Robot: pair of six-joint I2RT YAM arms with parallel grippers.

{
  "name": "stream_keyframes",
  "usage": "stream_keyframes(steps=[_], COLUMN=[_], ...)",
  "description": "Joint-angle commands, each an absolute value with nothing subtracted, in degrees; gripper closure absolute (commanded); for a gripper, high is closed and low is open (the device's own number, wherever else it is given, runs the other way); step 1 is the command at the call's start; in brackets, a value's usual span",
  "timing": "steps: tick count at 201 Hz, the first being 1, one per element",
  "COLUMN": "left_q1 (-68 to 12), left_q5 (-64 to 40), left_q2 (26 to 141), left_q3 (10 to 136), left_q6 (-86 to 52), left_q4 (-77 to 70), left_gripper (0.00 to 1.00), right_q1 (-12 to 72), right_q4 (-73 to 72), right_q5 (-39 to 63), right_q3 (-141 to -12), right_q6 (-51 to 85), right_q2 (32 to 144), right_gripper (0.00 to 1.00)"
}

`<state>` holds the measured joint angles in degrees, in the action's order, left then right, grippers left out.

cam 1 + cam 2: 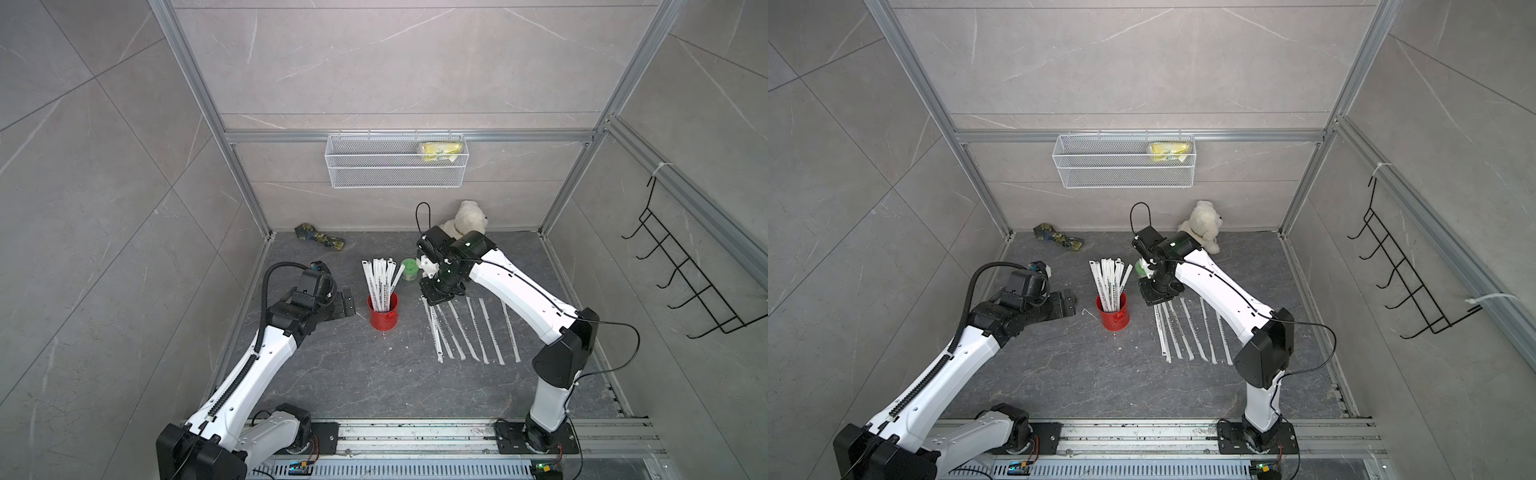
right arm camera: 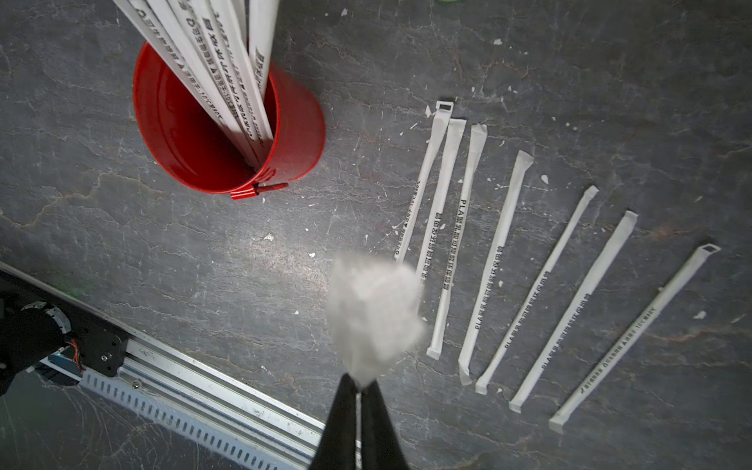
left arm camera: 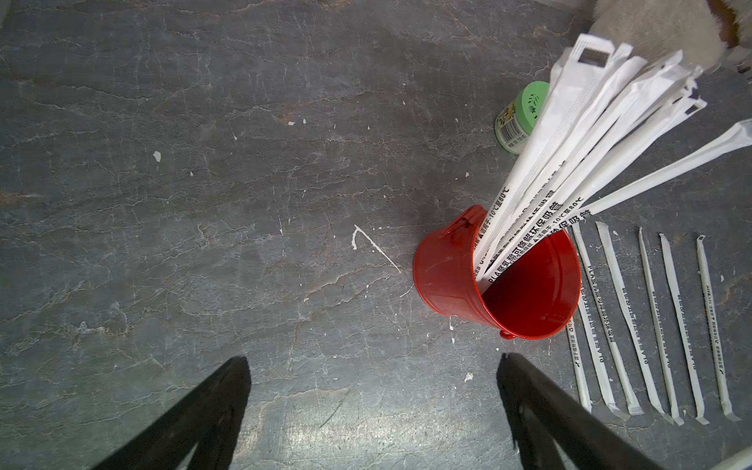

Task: Take the straws out of the storage container
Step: Place the straw at the center of the board.

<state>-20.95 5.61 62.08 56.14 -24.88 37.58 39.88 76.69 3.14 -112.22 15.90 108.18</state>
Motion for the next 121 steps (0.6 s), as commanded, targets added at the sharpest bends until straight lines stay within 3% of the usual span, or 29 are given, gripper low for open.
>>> stream_keyframes(steps=[1, 121], left_q1=[-20.8, -20.8], left_q5=[4.9, 4.5], left_q2=[61.3, 61.4], left_q3=[58.4, 58.4], left_q6=[-24.2, -24.3], left_q4=[38.1, 38.1], left_gripper=[0.01, 0.01], right_q1=[39.5, 36.2], right_q4=[75.2, 68.1], right_q5=[5.6, 13.8], right_q3=[-111.8, -108.1], right_q6=[17.4, 19.6], right_q2=[111.6, 122.3], right_gripper=[0.92, 0.91])
